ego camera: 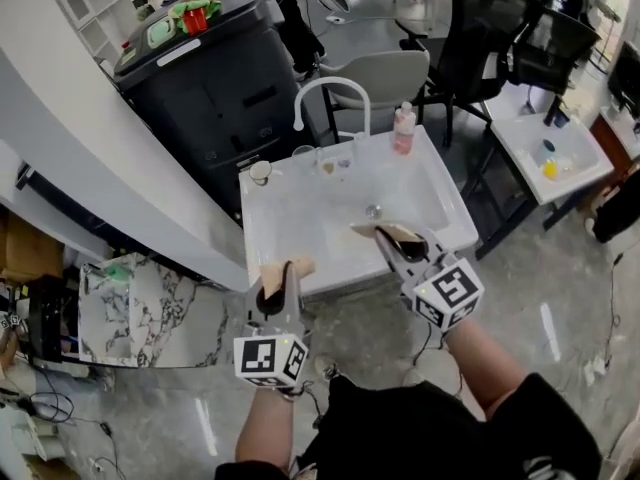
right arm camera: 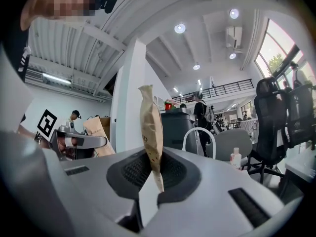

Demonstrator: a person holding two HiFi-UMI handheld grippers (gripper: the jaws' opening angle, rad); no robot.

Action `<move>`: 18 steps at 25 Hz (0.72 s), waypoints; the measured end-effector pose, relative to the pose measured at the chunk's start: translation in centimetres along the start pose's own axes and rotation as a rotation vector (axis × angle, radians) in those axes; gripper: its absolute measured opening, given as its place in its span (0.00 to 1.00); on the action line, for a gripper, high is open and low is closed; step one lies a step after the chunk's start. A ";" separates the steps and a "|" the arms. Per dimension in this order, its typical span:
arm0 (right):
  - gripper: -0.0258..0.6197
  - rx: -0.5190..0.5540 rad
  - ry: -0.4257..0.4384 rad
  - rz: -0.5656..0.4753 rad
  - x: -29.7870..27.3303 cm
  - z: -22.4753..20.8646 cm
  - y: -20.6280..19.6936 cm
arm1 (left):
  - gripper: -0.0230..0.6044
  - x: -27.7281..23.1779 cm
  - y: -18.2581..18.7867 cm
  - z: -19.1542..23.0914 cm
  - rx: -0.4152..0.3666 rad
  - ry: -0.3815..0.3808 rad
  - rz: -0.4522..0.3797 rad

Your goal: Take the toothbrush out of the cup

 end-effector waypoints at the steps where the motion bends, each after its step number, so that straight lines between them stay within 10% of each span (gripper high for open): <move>1: 0.08 -0.002 0.011 -0.004 1.6 -0.3 0.0 | 0.09 0.6 -0.2 -1.8 0.002 0.009 -0.001; 9: 0.08 -0.015 0.099 -0.009 12.1 -1.1 0.5 | 0.09 5.6 -0.9 -13.4 0.013 0.076 -0.002; 18: 0.08 -0.033 0.131 -0.014 14.3 2.3 0.8 | 0.09 9.4 0.4 -14.6 -0.009 0.110 -0.025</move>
Point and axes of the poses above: the fingertips, and each gripper's own axes: x backward along the fingers, z to its left, y out of its top, the point moved 8 cm from there along x, backward along the fingers, and after that the axes turned 6 degrees about y, right-handed, at the moved point
